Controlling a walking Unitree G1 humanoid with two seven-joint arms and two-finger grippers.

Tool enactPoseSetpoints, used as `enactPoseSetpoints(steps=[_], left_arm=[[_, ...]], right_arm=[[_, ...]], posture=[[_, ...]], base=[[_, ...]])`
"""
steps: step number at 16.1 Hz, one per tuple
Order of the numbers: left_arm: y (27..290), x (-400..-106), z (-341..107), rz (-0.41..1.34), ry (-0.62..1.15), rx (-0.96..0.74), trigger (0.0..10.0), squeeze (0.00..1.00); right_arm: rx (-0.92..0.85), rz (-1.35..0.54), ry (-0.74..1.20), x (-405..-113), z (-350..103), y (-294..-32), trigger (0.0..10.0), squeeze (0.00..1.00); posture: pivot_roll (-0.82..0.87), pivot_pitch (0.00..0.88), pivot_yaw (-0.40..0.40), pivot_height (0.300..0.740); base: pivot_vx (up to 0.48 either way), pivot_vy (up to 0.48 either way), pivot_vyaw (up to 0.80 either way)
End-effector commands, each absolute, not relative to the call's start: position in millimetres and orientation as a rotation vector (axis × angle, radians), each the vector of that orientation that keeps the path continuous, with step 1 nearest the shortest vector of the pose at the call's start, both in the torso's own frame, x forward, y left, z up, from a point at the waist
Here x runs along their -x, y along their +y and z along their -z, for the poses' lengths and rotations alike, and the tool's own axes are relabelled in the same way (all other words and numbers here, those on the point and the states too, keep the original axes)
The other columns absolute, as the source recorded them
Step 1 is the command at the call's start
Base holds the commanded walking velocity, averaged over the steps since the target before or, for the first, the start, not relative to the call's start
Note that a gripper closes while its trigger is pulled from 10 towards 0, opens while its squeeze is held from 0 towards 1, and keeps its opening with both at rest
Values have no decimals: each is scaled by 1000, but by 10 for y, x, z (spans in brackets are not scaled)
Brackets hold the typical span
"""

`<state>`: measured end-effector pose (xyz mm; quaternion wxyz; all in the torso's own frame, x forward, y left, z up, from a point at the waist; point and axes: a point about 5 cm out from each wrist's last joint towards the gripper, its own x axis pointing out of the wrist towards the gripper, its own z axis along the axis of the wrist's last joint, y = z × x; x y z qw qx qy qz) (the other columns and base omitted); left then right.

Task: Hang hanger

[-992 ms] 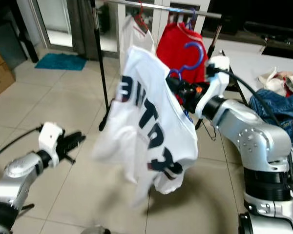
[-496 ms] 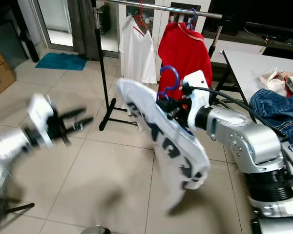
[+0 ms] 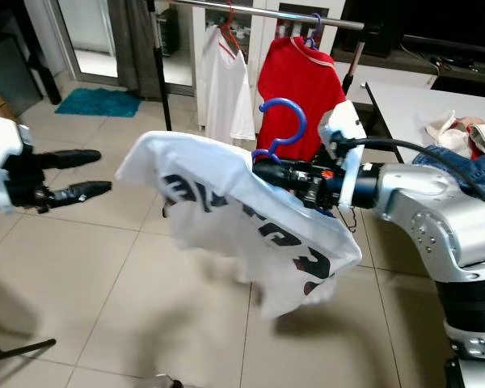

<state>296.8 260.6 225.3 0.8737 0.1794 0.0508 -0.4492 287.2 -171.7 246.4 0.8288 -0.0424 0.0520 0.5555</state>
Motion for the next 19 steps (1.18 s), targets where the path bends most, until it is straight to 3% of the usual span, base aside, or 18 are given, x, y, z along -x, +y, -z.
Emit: enactPoseSetpoints(steps=[1,2,4,8,12,13,19], left_arm=[[2629,-2977,-2259,941,114,-386,10000,1000],[2614,-2977,-2272,961,92,-359,10000,1000],[2575,-2950,-2341,1013,68,-310,10000,0],[2623,-2904,-2476,1050,25,-241,10000,0],[2770,-2851,-2193,1061,205,-273,10000,0],[2773,-2851,-2131,1066,215,-245,0,0],[2628,-2960,-2022,1110,199,-182,0,0]], right_arm=[[106,-1240,51,-2817,-2586,-1741,10000,0],[129,-1260,59,-2806,-2575,-1755,10000,0],[158,-1271,73,-2806,-2551,-1778,10000,0],[197,-1302,93,-2786,-2524,-1809,10000,0],[197,-1320,77,-2783,-2533,-1807,10000,0],[197,-1330,71,-2768,-2537,-1801,10000,0],[197,-1358,62,-2718,-2550,-1781,10000,0]], posture=[[64,0,-37,740],[63,0,-37,740],[60,0,-35,740],[58,0,-33,740],[65,0,-37,740],[67,0,-37,740],[59,0,-25,740]], base=[[0,0,0],[0,0,0],[0,0,0],[0,0,0],[0,0,0],[0,0,0],[0,0,0]])
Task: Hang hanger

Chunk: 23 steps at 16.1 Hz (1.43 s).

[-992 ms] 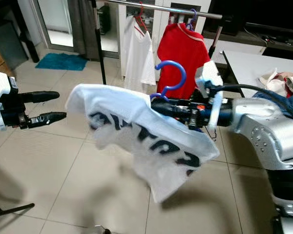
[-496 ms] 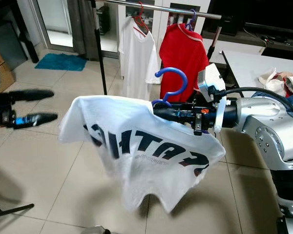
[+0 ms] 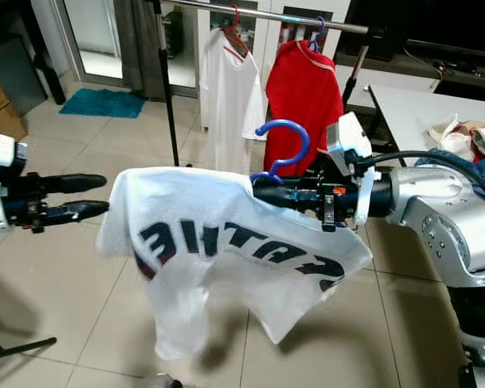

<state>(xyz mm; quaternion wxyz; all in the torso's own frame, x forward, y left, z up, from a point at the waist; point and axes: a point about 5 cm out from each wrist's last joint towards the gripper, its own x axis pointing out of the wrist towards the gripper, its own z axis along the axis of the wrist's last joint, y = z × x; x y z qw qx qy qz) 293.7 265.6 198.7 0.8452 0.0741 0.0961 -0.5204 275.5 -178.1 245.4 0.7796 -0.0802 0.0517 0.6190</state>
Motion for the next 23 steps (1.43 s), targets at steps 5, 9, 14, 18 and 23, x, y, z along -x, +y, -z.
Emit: enactPoseSetpoints(steps=[5,9,14,18,23], left_arm=[[2548,-2996,-1928,1150,242,-170,0,0],[2480,-3100,-1880,1141,250,-179,0,0],[2411,-3156,-1880,1159,241,-177,0,0],[2370,-3146,-1849,1193,242,-159,0,0],[2522,-3055,-1875,1132,204,-122,0,0]], right_arm=[[191,-1378,52,-2698,-2569,-1753,10000,0],[187,-1404,45,-2672,-2584,-1704,10000,0],[183,-1413,41,-2653,-2590,-1690,10000,0],[180,-1404,39,-2650,-2588,-1681,10000,0],[178,-1388,45,-2668,-2568,-1698,10000,0]], posture=[[60,0,-25,740],[59,0,-23,740],[59,0,-23,740],[52,0,-10,740],[54,0,-9,740]], base=[[0,0,0],[0,0,0],[0,0,0],[0,0,0],[0,0,0]])
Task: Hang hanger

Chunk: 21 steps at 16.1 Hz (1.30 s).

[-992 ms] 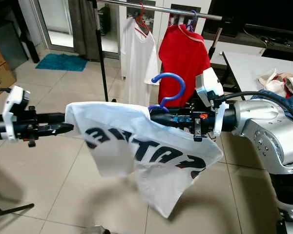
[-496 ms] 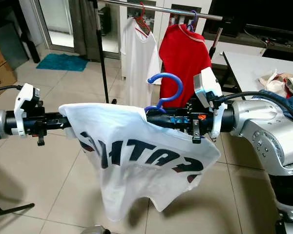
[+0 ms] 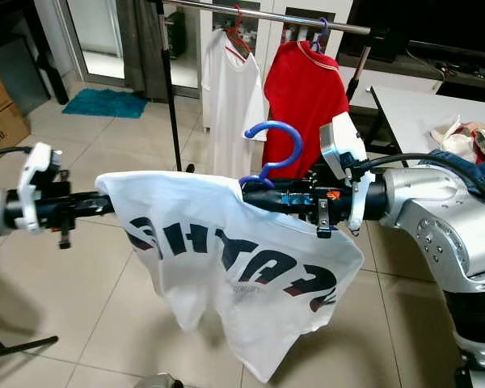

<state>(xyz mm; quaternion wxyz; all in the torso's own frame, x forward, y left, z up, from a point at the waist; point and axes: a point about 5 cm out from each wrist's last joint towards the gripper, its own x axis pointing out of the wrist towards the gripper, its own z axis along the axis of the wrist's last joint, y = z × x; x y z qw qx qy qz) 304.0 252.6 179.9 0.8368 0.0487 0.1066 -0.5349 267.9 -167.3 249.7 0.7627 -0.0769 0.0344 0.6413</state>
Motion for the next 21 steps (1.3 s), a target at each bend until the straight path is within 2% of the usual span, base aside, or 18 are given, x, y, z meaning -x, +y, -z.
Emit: enactPoseSetpoints(steps=[1,10,14,21], left_arm=[[2583,-3019,-1885,1110,197,-112,0,0],[3142,-2769,-1907,794,143,-116,0,0],[3493,-2765,-1968,541,115,-190,0,0],[3729,-2760,-2009,350,81,-234,0,0]], right_arm=[[176,-1384,44,-2674,-2565,-1701,10000,0],[164,-1289,47,-2808,-2526,-1794,10000,0],[168,-1233,58,-2864,-2503,-1849,10000,0],[173,-1222,57,-2871,-2508,-1900,10000,0]], posture=[[61,0,-14,740],[61,0,-14,740],[75,0,-24,740],[70,0,-28,740]], base=[[0,0,0],[0,0,0],[0,0,0],[0,0,0]])
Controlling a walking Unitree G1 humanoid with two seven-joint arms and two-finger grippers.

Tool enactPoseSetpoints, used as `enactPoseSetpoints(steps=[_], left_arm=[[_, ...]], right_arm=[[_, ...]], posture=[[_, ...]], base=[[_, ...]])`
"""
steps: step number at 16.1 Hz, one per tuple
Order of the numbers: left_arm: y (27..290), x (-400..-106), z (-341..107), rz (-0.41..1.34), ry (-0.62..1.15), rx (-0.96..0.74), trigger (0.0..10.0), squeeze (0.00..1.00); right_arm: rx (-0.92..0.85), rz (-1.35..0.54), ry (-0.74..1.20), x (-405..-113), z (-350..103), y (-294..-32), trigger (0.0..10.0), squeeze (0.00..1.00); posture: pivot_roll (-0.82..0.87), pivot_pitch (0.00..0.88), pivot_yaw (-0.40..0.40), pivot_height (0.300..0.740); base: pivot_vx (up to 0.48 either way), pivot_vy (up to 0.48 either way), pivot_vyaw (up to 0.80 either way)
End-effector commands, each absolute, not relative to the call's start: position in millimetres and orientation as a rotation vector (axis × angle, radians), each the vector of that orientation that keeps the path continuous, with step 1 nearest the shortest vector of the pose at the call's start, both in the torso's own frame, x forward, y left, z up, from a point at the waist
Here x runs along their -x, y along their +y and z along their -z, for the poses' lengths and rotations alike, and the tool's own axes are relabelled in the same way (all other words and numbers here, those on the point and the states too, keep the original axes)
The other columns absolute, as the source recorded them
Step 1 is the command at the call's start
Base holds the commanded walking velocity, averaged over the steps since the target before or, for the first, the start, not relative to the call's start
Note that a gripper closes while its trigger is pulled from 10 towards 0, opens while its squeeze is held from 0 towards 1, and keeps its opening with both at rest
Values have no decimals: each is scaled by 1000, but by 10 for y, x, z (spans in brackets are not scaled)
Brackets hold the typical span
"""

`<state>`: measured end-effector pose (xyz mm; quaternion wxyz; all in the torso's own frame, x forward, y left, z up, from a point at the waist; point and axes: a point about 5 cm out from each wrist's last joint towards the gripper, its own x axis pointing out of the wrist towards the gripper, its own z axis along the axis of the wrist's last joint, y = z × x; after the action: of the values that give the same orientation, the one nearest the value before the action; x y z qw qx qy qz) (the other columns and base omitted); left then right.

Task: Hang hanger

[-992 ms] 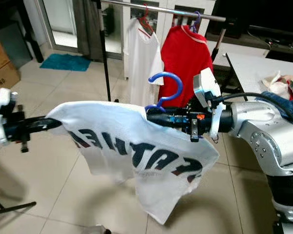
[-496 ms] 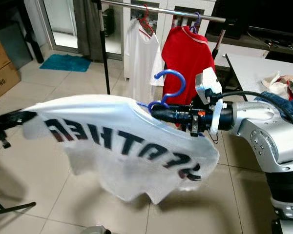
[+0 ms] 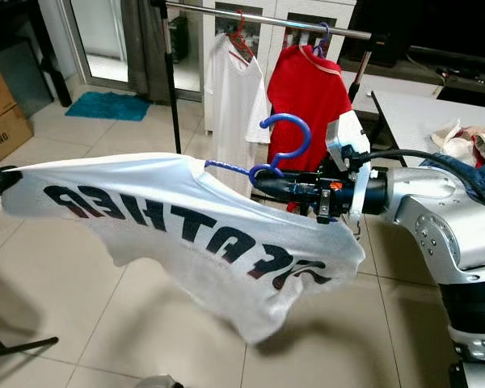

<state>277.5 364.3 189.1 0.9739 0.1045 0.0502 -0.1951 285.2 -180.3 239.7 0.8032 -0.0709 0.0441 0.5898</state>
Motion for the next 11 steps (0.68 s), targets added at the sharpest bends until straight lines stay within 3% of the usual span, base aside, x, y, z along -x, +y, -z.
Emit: enactPoseSetpoints(steps=[1,3,5,6,7,8,9,10,11], left_arm=[[3763,-2756,-2009,321,80,-242,0,0],[3835,-2746,-2026,262,69,-249,0,0],[3643,-2758,-1908,381,91,-221,0,0],[3551,-2761,-1853,435,104,-205,2275,0],[3499,-2763,-1820,464,112,-196,2275,0],[3266,-2792,-1734,549,110,-182,10000,0],[3177,-2800,-1715,575,101,-177,10000,0],[3054,-2805,-1700,598,89,-159,10000,1000],[3005,-2799,-1699,606,85,-146,10000,1000]], right_arm=[[175,-1221,56,-2873,-2511,-1904,10000,0],[177,-1220,55,-2877,-2516,-1911,10000,0],[176,-1229,51,-2882,-2515,-1881,10000,0],[175,-1232,50,-2885,-2513,-1870,10000,0],[175,-1233,50,-2887,-2510,-1864,10000,0],[174,-1236,50,-2886,-2497,-1842,10000,0],[178,-1235,53,-2883,-2488,-1836,10000,0],[195,-1218,72,-2874,-2457,-1833,10000,0],[202,-1202,85,-2871,-2437,-1830,10000,0]], posture=[[71,0,-30,740],[72,0,-33,740],[72,0,-33,740],[78,0,-38,740],[78,0,-38,740],[75,0,-33,740],[73,0,-30,740],[72,0,-28,740],[72,0,-25,740]], base=[[0,0,0],[0,0,0],[0,0,0],[0,0,0],[0,0,0],[0,0,0],[0,0,0],[0,0,0],[0,0,0]])
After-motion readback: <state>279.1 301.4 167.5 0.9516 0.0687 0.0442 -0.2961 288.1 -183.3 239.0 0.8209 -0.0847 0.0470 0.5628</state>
